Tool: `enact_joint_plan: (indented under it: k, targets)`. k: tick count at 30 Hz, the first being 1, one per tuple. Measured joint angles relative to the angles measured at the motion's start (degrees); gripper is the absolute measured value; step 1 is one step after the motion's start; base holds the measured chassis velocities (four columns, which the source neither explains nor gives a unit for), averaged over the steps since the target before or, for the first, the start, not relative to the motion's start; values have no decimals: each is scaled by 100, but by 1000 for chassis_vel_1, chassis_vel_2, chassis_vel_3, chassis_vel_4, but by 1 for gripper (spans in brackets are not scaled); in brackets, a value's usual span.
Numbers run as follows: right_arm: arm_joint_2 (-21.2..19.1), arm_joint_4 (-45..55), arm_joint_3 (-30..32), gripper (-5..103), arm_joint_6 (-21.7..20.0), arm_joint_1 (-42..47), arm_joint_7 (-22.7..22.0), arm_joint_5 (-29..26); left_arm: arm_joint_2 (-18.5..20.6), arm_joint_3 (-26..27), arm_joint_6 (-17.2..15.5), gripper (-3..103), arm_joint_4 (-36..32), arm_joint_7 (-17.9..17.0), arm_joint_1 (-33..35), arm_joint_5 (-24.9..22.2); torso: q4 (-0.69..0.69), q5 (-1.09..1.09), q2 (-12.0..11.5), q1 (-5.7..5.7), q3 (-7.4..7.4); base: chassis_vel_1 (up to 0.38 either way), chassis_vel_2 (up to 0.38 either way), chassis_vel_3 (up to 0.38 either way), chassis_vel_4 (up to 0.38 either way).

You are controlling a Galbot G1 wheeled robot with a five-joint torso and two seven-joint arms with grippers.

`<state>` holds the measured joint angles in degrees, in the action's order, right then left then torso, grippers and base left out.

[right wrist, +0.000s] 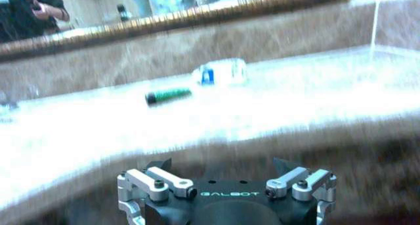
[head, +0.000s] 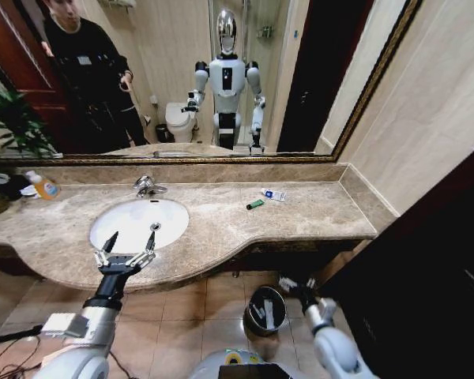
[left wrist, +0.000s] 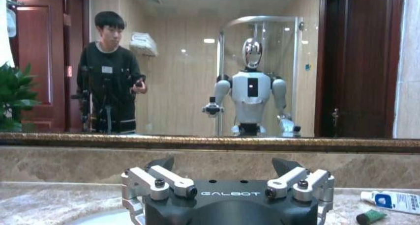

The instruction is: Pick up the trash from the sink and place it in the trash bin.

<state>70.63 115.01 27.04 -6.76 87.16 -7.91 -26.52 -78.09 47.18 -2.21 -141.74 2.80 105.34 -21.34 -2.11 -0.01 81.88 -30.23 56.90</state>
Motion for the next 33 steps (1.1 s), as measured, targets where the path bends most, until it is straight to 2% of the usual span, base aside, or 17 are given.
enact_joint_plan:
  k: [3, 4, 7, 9, 11, 13, 14, 17, 25, 33]
  targets:
    - [-309, 89, -66, 100, -296, -506, -37, -357, 0, 0, 0, 100, 0, 0, 0, 0, 0, 0, 0, 0, 0, 0, 0, 0, 0]
    - [-309, 89, -66, 100, -296, -506, -37, -357, 0, 0, 0, 100, 0, 0, 0, 0, 0, 0, 0, 0, 0, 0, 0, 0, 0]
    - [-561, -444, -184, 100, -310, -1367, 58, -601, 1, 0, 0, 100, 0, 0, 0, 0, 0, 3, 0, 0, 0, 0, 0, 0, 0]
    - [-712, -969, -261, 100, -265, -1998, 310, -787, 0, 0, 0, 100, 0, -1, 0, 0, -1, 2, 0, 0, 1, 0, 0, 0, 0]
    - [-769, -1174, -288, 100, -261, -2241, 441, -876, 0, -1, 0, 100, 0, 2, 0, 0, -1, 2, -1, -1, 1, 0, 0, 0, 0]
    - [-922, -1702, -303, 100, -363, -2803, 945, -1135, 1, 0, 0, 100, 0, 0, 0, 0, 0, 1, -1, -1, 1, 0, 0, 0, 0]
    - [-922, -1702, -303, 100, -363, -2803, 945, -1135, 1, 0, 0, 100, 0, 0, 0, 0, 0, 1, -1, -1, 1, 0, 0, 0, 0]
    - [-942, -2436, -469, 100, -435, -3660, 1367, -1228, 0, 0, 0, 100, 0, 0, 0, 0, 1, 4, -1, -1, 1, 0, 0, 0, 0]
    - [-842, -3690, -1132, 100, -618, -5050, 1616, -1237, 1, 0, 0, 100, 0, 0, 0, 0, -1, -1, -1, -1, 1, 0, 0, 0, 0]
    - [-738, -4589, -1408, 100, -479, -5527, 2258, -957, 0, 0, 0, 100, 0, 0, 0, 0, 0, 1, -1, -1, 1, 0, 0, 0, 0]
